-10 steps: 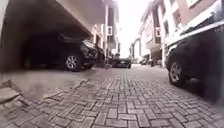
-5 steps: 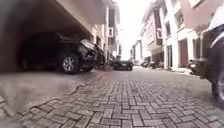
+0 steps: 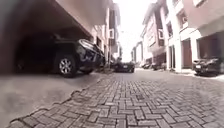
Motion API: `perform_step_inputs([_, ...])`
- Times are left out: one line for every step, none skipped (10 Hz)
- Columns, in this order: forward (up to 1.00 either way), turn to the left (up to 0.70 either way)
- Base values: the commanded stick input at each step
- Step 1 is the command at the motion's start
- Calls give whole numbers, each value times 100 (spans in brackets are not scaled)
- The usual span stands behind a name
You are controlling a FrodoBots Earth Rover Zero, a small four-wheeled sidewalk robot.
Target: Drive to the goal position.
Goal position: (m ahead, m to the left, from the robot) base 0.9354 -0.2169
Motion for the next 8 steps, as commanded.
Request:
perform_step_inputs([69,-35])
perform_step_inputs([69,-35])
perform_step_inputs([69,-35])
perform_step_inputs([69,-33])
perform_step_inputs([69,-23])
perform_step_inputs([69,-13])
perform_step_inputs([69,-3])
perform_step_inputs([69,3])
